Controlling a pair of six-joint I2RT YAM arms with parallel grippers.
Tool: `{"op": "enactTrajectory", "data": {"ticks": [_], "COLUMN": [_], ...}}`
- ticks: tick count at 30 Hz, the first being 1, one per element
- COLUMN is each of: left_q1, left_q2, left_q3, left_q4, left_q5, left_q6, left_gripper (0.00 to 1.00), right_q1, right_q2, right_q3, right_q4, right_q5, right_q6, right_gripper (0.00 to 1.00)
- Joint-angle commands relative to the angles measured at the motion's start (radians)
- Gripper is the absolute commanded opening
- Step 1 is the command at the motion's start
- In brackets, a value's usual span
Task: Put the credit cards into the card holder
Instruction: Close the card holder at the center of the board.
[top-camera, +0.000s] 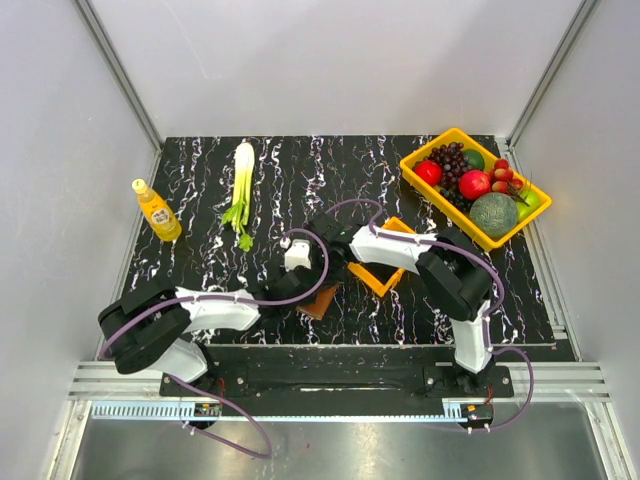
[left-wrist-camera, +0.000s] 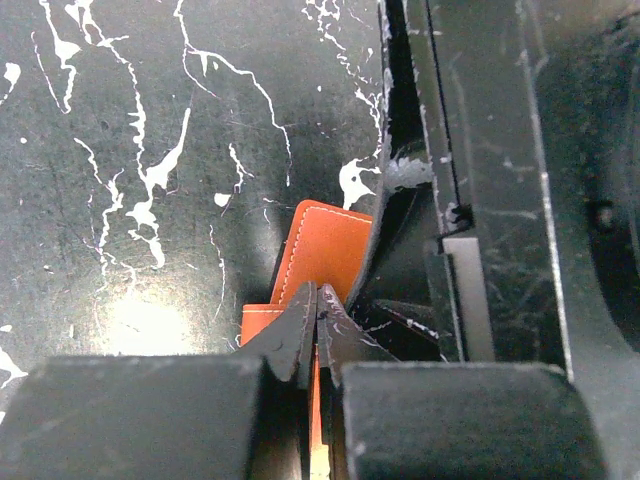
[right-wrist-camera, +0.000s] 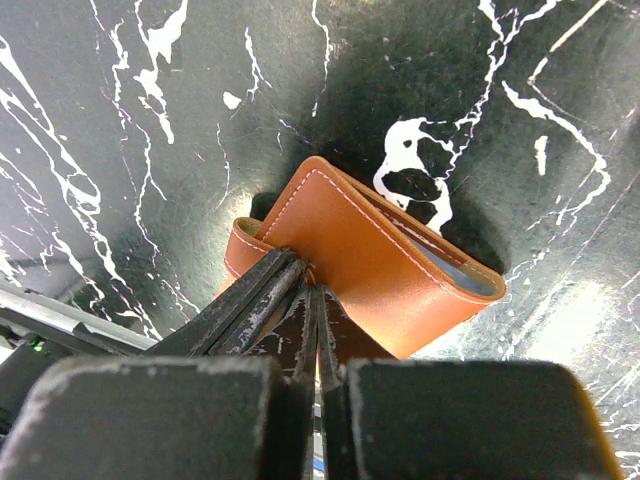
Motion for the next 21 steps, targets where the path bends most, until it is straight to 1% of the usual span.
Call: {"op": "enactTrajectory", "data": {"ticks": [1,5,7,10,13,16,18,21], "left_q1": [-0.081,-0.087,-0.089,-0.105,-0.106,-0.083,-0.05,0.008], "left_q2": [0.111,0.1,0.12,0.149,0.086,-0.021,-0.093,-0.203], "left_q3": [-0.101,-0.121,-0.135,-0.113,-0.144,-0.159,-0.141,-0.113], "left_q4": [-0.112,-0.092,-0.054,-0.079,-0.101,-0.144,-0.206,-0.263], "left_q5": [0.359,0.367,0.391,0.37,0.342,0.316,0.293,0.281], "left_q6": [-0.123,-0.149,-0.151,-0.152,-0.183,-0.179,-0.163,-0.131], "left_gripper": [0.0,0.0,0.0,0.0,0.0,0.0,0.0,0.0], "right_q1": [0.039,0.07,0.074,0.074,0.071,0.057,0.047,0.031], "right_q2": [0.257,0.276,0.287,0.272,0.22,0.122,0.045,-0.064], "right_q3": [-0.082,-0.053,-0.044,-0.051,-0.059,-0.1,-0.142,-0.179], "right_q4": [-0.218,-0.224,-0.234,-0.231,-0.224,-0.153,-0.084,-0.034], "right_q5": [0.304,0.296,0.296,0.324,0.359,0.33,0.296,0.315], "right_q6": [-0.097,-0.077,-0.069,-0.052,-0.051,-0.04,-0.042,-0.038], "right_gripper": [0.0,0.0,0.0,0.0,0.0,0.0,0.04,0.09]}}
